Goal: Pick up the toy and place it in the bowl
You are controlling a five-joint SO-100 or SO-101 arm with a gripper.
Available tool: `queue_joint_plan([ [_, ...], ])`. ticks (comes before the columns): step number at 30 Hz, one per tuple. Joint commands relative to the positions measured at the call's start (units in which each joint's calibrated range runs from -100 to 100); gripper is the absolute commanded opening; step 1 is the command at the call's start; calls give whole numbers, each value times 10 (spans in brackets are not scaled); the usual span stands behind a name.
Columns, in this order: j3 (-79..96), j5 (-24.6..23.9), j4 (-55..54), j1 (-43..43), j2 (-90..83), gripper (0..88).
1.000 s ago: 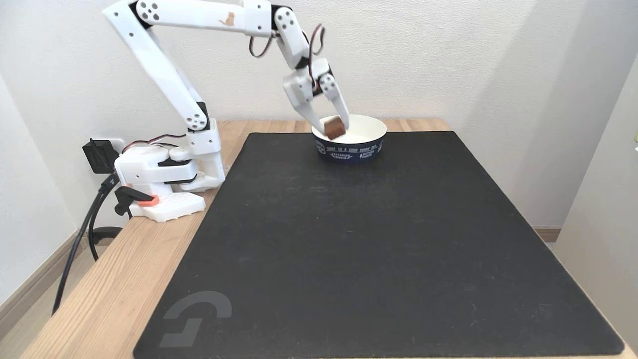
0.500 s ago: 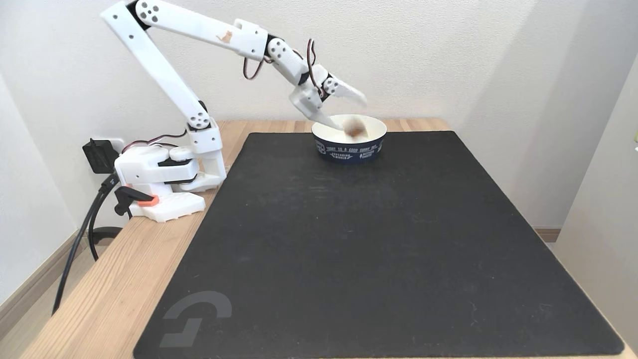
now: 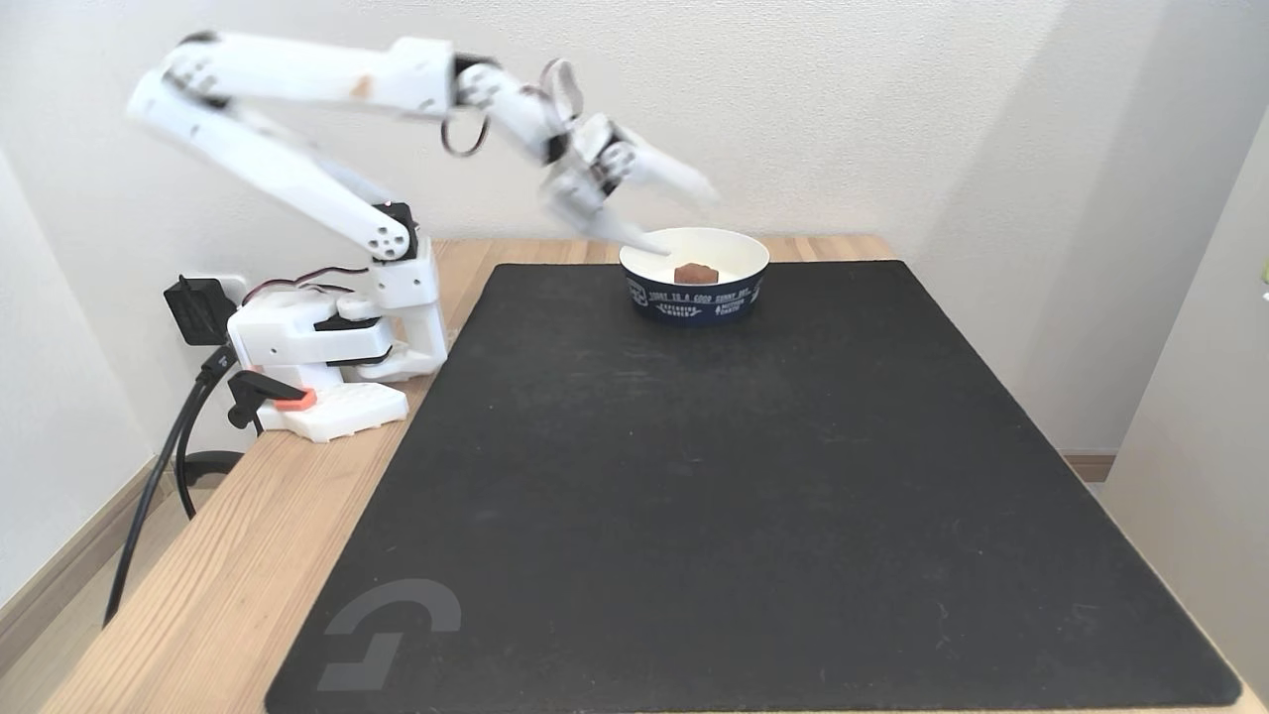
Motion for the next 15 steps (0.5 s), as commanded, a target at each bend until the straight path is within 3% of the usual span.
queue_joint_plan([
  [1,135,0,13,22,-179,20],
  [11,352,0,159,77,-520,36],
  [15,350,-3,180,77,-524,38],
])
